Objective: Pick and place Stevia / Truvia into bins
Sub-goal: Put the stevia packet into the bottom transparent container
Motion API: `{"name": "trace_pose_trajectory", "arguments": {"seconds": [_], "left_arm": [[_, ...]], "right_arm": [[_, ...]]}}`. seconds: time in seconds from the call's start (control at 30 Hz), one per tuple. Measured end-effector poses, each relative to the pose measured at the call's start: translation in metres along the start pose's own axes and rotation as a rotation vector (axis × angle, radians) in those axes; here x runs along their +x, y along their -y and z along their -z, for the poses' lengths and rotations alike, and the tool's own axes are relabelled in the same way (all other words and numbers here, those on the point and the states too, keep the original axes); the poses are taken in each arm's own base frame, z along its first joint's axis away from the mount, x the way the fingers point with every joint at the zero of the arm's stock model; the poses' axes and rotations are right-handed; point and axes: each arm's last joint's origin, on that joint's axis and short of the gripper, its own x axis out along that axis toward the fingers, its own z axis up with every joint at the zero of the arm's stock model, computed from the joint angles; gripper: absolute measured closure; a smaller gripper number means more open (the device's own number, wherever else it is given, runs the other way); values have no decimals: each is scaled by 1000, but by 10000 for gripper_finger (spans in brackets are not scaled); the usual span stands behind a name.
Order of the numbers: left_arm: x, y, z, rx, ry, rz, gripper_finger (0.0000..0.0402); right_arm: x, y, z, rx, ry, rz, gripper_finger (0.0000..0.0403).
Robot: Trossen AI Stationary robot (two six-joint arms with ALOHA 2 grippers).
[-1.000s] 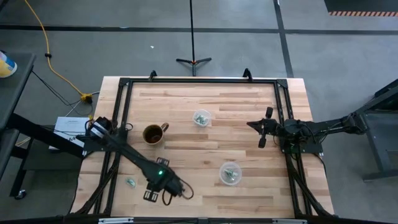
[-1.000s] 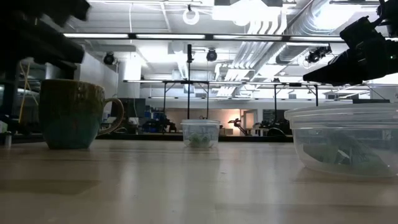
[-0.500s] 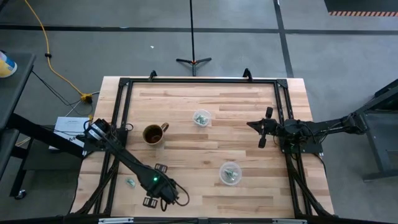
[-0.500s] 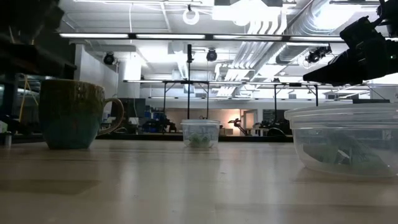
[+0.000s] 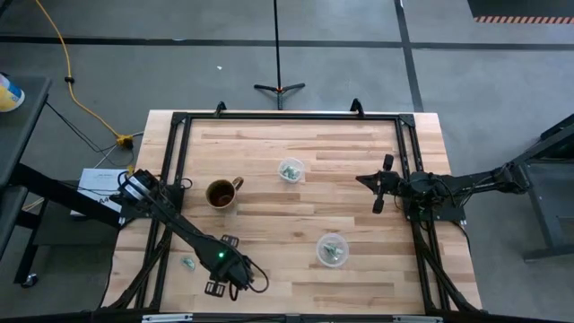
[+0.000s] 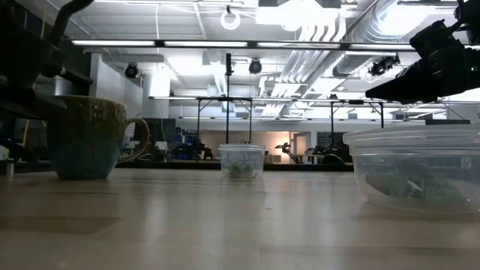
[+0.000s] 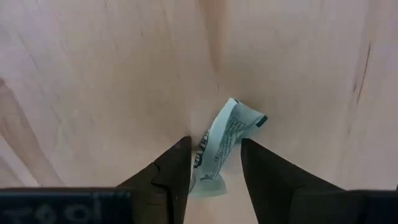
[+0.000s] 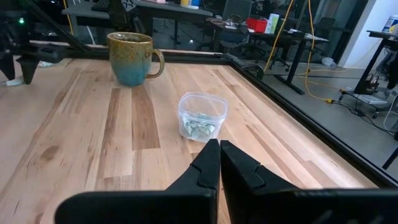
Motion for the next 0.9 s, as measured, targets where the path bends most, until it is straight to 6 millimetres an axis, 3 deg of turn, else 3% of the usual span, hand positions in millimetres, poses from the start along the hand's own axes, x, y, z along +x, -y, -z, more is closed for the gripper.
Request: {"name": "trace_pose_trajectory", "arguments": {"seconds": [0.13, 0.37, 0.5, 0.67, 0.9], "left_arm": [[1, -1, 0, 9, 4, -19, 264], [1, -5, -3, 21, 14, -20, 380], [-9, -15, -18, -90, 64, -14, 369], [-22, -28, -55, 69, 423, -155, 369], [-49, -82, -97, 150, 741, -234, 375]], "right_arm": [[0, 0, 0, -2, -1, 1, 396], [0, 0, 0, -4, -4, 3, 401], [0, 0, 0, -5, -4, 3, 401], [0, 0, 0, -5, -4, 3, 402], [0, 1, 1, -1, -5, 20, 400]]}}
